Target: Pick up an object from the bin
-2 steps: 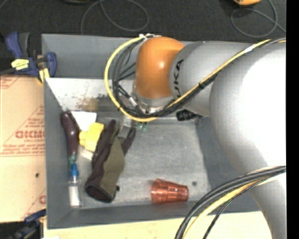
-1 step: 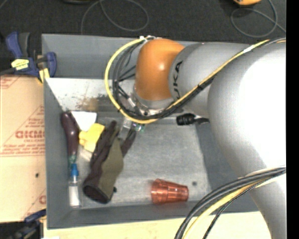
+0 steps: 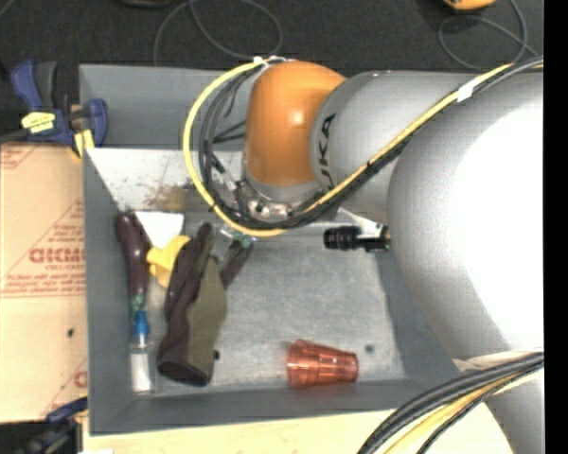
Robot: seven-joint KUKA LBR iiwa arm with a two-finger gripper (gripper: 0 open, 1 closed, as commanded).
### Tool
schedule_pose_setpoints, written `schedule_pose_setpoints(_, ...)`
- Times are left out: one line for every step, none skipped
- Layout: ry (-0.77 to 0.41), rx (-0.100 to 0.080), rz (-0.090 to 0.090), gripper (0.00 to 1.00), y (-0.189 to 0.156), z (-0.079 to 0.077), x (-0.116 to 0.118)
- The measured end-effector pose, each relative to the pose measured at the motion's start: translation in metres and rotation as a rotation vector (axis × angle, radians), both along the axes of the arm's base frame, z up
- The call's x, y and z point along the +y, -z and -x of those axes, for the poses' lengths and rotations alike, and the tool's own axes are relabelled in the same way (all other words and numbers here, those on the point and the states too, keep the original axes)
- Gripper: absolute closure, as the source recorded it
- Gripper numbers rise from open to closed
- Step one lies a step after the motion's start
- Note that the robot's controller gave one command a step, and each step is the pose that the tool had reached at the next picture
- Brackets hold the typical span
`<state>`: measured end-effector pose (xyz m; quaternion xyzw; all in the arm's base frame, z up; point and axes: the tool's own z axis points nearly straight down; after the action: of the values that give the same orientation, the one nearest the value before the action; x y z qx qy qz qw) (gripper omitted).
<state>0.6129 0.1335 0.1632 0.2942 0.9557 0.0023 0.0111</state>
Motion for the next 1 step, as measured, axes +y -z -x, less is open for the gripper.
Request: schedule_pose_setpoints(-0.135,-0.004,0.001,1.0,-0.0129,0.0073,0.0029)
